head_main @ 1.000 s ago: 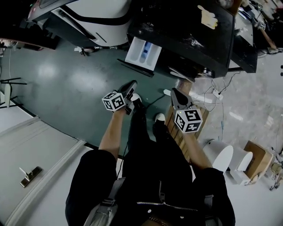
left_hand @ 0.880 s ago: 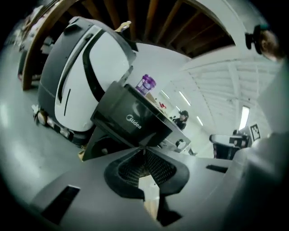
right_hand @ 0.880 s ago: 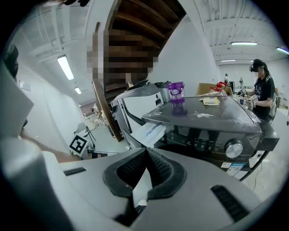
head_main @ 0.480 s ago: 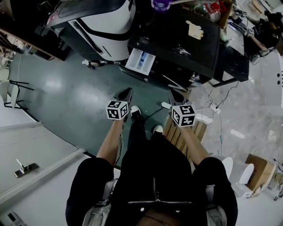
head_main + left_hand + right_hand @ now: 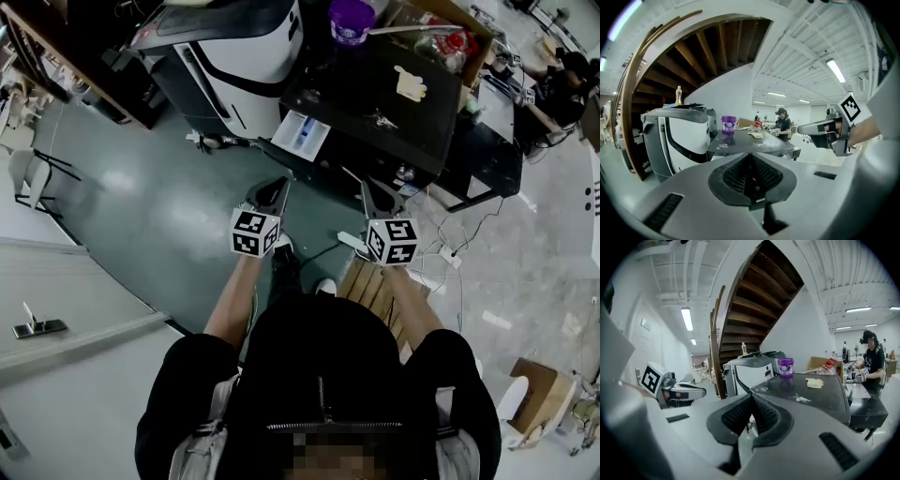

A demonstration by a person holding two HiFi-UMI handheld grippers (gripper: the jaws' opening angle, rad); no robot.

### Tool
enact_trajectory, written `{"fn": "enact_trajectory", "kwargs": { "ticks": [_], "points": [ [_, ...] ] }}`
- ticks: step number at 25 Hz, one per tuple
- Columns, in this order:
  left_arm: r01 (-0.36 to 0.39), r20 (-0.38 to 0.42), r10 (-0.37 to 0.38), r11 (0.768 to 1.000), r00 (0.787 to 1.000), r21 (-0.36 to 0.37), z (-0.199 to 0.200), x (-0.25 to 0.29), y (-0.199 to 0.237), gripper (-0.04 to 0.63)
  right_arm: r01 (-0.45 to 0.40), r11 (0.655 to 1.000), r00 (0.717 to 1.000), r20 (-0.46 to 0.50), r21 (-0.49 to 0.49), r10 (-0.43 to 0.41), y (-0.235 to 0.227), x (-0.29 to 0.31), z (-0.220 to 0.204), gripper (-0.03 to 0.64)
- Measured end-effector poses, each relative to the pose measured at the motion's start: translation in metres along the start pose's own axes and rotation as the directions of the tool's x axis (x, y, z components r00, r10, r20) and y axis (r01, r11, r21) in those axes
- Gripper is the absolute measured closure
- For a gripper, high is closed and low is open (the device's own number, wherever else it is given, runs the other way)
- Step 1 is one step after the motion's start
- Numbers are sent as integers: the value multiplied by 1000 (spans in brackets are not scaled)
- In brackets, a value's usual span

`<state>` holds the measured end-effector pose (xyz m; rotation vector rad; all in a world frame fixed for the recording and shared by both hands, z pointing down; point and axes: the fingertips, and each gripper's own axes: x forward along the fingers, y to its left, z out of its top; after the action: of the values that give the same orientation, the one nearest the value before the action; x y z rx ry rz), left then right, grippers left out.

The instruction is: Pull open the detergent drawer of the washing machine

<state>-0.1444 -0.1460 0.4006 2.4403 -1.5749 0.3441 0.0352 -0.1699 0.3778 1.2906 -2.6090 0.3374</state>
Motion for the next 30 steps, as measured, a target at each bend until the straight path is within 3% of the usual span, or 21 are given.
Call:
{"fn": "enact_trajectory", "kwargs": {
  "ticks": [9,17,30],
  "points": [
    [-43,122,36,998,992,48,49,-36,-13,563,19,997,989,149,-79,-7,11,-30,44,614],
    [-57,155,43,995,987,84,61,-48,-21,563,10,997,988,153,-82,3,16,-35,43,614],
    [-65,143,55,995,988,70,51,-49,-19,563,-4,996,990,138,-90,16,22,-30,40,614]
  ]
}}
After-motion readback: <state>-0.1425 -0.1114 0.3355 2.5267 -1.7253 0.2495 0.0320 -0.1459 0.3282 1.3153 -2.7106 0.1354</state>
